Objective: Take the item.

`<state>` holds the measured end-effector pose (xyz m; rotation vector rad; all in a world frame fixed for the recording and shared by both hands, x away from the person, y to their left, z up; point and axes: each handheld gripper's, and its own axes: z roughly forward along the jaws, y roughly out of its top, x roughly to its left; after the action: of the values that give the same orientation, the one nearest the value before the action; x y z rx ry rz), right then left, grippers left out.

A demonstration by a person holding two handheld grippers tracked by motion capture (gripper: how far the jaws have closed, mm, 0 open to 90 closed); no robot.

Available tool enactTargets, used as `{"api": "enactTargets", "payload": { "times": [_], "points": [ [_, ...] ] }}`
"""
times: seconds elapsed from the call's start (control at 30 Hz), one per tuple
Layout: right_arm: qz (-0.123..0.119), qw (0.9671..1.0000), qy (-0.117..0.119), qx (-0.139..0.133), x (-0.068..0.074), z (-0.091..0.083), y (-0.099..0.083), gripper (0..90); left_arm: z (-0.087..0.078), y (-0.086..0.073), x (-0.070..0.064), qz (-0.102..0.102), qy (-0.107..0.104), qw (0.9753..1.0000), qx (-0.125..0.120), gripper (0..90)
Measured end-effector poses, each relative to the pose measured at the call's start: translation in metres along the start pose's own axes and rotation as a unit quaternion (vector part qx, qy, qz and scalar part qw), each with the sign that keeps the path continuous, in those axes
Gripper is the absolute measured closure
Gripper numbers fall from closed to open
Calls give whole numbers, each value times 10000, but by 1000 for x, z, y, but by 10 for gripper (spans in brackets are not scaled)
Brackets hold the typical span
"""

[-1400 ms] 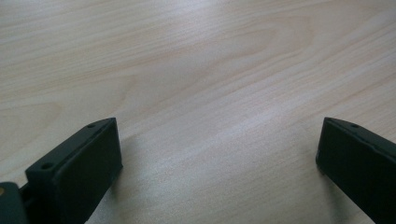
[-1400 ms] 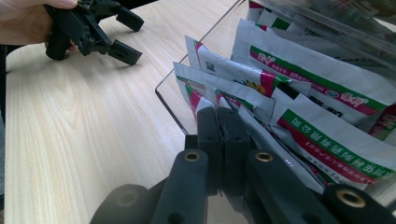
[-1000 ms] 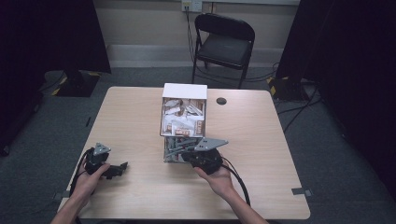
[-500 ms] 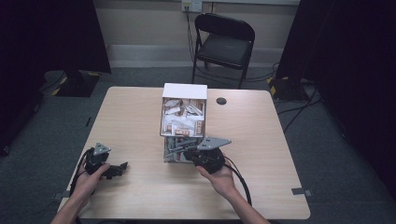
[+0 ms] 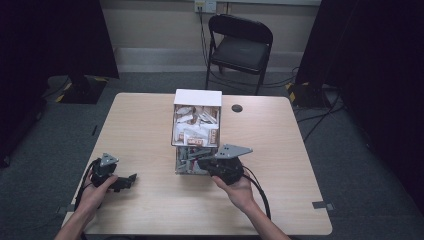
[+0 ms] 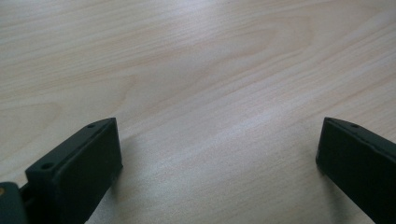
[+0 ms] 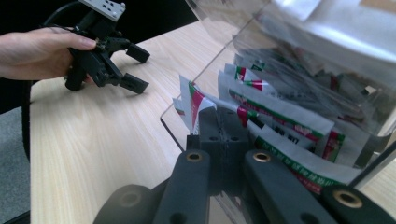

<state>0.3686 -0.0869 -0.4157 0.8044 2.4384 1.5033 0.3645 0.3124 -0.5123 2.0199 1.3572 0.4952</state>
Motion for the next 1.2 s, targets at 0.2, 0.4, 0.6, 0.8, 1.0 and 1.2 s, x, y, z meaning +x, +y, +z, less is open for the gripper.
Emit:
{"api": "enactTargets", "payload": {
  "times": [0.2, 0.4, 0.6, 0.8, 1.0, 1.2],
  "points": [
    [14, 9999, 43, -93, 1, -4, 5, 900, 0, 0, 0, 0, -3, 10000, 3, 0],
    [67, 9998, 74, -144, 1, -7, 7, 900, 0, 0, 0, 1, -2, 10000, 4, 0],
    [108, 9997, 107, -180, 3, -12, 8, 900, 0, 0, 0, 2, 0, 10000, 2, 0],
    [129, 9996, 145, -211, 4, -16, 9, 900, 0, 0, 0, 1, -1, 10000, 3, 0],
    [147, 9995, 154, -232, 6, -20, 9, 900, 0, 0, 0, 1, -3, 10000, 3, 0],
    [177, 9994, 151, -261, 7, -26, 9, 900, 0, 0, 0, 2, -3, 10000, 5, 0]
  ]
}}
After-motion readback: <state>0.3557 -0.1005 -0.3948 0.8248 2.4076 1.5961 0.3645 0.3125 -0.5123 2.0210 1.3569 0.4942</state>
